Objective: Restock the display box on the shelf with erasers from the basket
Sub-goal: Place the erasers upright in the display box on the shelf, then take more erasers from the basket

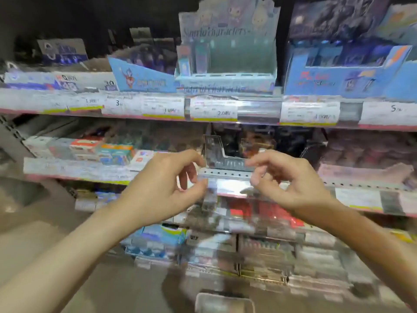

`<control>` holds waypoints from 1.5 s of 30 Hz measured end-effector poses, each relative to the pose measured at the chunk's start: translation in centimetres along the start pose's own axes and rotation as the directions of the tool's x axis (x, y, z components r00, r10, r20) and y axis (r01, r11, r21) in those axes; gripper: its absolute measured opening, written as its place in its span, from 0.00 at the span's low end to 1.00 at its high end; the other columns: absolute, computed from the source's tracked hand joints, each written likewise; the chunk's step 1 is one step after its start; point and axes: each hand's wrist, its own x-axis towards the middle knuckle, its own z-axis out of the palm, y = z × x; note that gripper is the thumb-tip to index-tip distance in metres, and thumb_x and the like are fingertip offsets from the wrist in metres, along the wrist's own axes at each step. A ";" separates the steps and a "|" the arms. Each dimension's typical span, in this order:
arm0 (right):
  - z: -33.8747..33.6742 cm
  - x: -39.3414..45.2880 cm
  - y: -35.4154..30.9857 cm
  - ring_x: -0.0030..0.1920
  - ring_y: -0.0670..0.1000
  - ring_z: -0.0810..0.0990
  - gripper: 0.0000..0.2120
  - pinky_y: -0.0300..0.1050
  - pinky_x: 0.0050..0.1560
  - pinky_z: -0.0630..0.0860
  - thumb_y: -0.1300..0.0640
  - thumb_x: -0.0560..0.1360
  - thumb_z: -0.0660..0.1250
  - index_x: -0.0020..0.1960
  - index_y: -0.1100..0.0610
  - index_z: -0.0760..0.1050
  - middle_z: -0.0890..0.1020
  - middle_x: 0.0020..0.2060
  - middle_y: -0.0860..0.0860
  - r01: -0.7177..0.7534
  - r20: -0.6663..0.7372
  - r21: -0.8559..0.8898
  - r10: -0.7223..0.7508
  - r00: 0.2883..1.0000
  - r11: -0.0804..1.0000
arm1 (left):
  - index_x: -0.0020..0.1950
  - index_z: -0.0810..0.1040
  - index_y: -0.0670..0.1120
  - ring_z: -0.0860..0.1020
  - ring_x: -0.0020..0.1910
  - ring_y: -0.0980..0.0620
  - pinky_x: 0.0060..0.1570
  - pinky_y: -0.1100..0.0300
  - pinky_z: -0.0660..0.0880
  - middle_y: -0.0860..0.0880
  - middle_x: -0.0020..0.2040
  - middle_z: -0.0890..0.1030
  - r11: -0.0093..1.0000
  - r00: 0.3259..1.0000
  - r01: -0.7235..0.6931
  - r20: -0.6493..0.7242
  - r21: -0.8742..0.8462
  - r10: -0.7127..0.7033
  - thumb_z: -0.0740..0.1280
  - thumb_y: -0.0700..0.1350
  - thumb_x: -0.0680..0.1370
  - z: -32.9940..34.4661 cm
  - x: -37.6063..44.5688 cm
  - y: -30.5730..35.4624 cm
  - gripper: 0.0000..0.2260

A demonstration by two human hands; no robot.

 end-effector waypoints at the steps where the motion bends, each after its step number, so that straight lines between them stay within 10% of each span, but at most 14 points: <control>1: 0.8 -1.1 0.8 0.29 0.42 0.69 0.08 0.36 0.32 0.68 0.51 0.66 0.65 0.46 0.47 0.76 0.77 0.30 0.42 -0.061 0.005 0.013 0.061 0.998 0.998 | 0.46 0.76 0.49 0.72 0.30 0.57 0.31 0.69 0.67 0.56 0.30 0.76 1.000 0.999 0.026 0.036 -0.017 -0.026 0.61 0.55 0.68 0.8 -1.0 -0.6 0.13; 18: 19.4 -18.9 20.2 0.31 0.45 0.75 0.06 0.41 0.36 0.73 0.59 0.72 0.66 0.36 0.57 0.76 0.80 0.31 0.52 -0.549 0.172 -0.212 0.583 0.794 0.809 | 0.42 0.77 0.44 0.70 0.25 0.61 0.28 0.70 0.63 0.54 0.28 0.73 0.851 0.759 0.519 0.501 -0.078 -0.416 0.69 0.48 0.70 22.5 -19.6 -14.0 0.08; 35: 36.7 -37.0 57.8 0.38 0.50 0.75 0.11 0.38 0.41 0.70 0.61 0.70 0.67 0.52 0.59 0.75 0.78 0.39 0.50 -0.726 0.193 -0.386 0.820 0.539 0.569 | 0.42 0.71 0.47 0.76 0.39 0.47 0.41 0.56 0.73 0.47 0.38 0.78 0.653 0.443 0.735 0.599 0.183 -0.667 0.70 0.40 0.67 61.8 -39.3 -32.3 0.09; 45: 48.6 -41.2 76.4 0.52 0.58 0.79 0.08 0.46 0.52 0.75 0.60 0.73 0.64 0.50 0.62 0.76 0.81 0.49 0.60 -0.811 0.087 -0.385 0.892 0.443 0.440 | 0.58 0.72 0.39 0.79 0.52 0.43 0.42 0.56 0.74 0.41 0.54 0.80 0.586 0.297 0.738 0.619 0.334 -0.727 0.71 0.43 0.69 79.7 -47.2 -40.6 0.20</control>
